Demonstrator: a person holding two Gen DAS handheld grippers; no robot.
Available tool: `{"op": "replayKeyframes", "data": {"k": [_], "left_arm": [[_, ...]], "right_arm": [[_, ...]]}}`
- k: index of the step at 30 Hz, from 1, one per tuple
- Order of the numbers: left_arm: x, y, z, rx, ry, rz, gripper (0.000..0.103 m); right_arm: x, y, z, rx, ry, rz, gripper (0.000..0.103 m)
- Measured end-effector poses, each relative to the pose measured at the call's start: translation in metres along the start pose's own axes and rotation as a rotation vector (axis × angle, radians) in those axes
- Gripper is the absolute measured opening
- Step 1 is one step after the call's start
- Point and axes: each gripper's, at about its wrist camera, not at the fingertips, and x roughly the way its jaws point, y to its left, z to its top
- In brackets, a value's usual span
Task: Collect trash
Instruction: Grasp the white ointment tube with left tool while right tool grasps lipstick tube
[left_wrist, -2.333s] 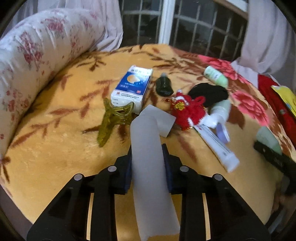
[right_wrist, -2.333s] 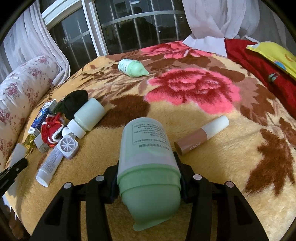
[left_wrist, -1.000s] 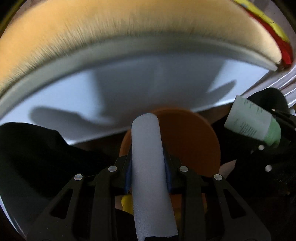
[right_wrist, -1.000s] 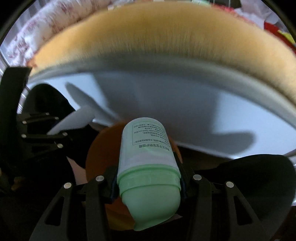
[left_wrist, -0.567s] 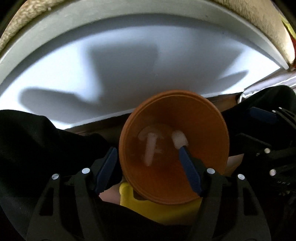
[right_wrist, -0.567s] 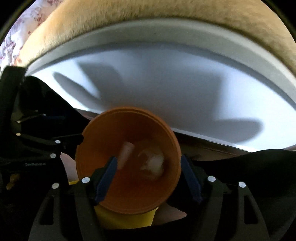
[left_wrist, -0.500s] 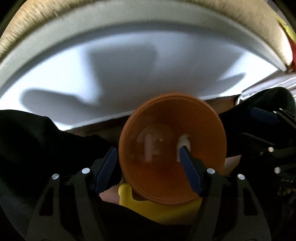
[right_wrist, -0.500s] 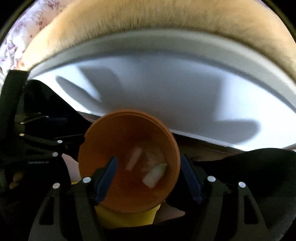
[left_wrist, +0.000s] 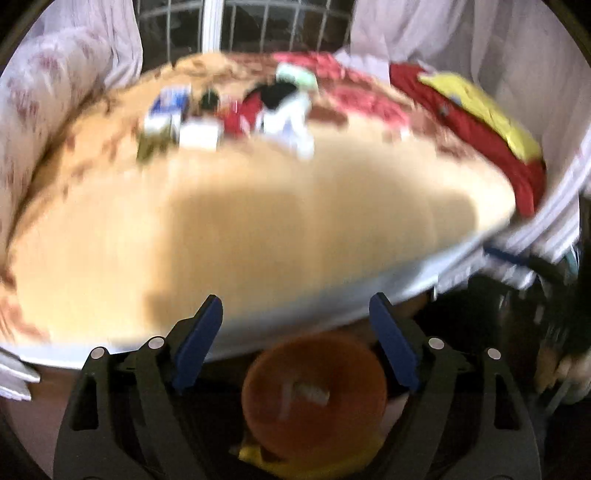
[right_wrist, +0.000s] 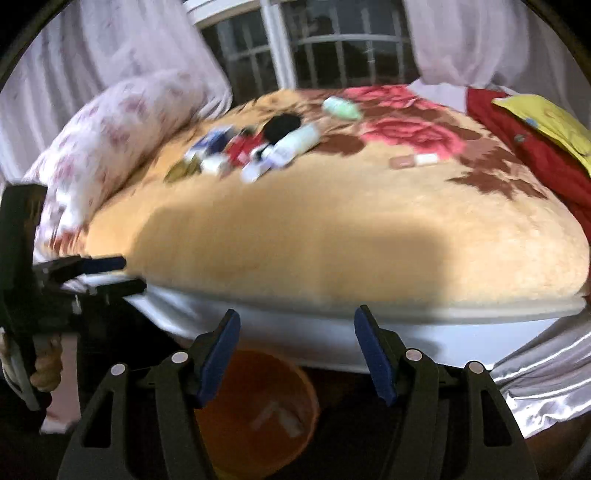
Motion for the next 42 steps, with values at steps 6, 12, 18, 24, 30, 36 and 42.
{"op": "replayKeyframes", "data": {"k": [6, 12, 18, 24, 30, 36, 42], "left_arm": [[0.052, -0.006, 0.088, -0.088, 0.027, 0.062, 0.08], [0.112, 0.005, 0.132, -0.224, 0.134, 0.107, 0.08], [0.145, 0.008, 0.138, -0.243, 0.149, 0.199, 0.062], [0.136, 0.026, 0.129, -0.229, 0.092, 0.155, 0.028], [0.089, 0.032, 0.097, -0.143, 0.002, 0.081, 0.028], [0.044, 0.049, 0.061, -0.07, -0.097, 0.217, 0.028], [0.026, 0.078, 0.042, -0.096, -0.149, 0.294, 0.028]], "right_arm": [[0.006, -0.02, -0.002, 0.105, -0.029, 0.04, 0.064], [0.013, -0.03, -0.009, 0.133, -0.029, 0.033, 0.067], [0.02, -0.054, -0.013, 0.202, -0.017, 0.043, 0.067], [0.021, -0.056, -0.004, 0.19, -0.027, 0.043, 0.067], [0.016, -0.056, 0.03, 0.166, -0.064, 0.043, 0.067], [0.046, -0.086, 0.093, 0.254, -0.069, -0.03, 0.067], [0.101, -0.126, 0.146, 0.424, -0.013, -0.107, 0.064]]}}
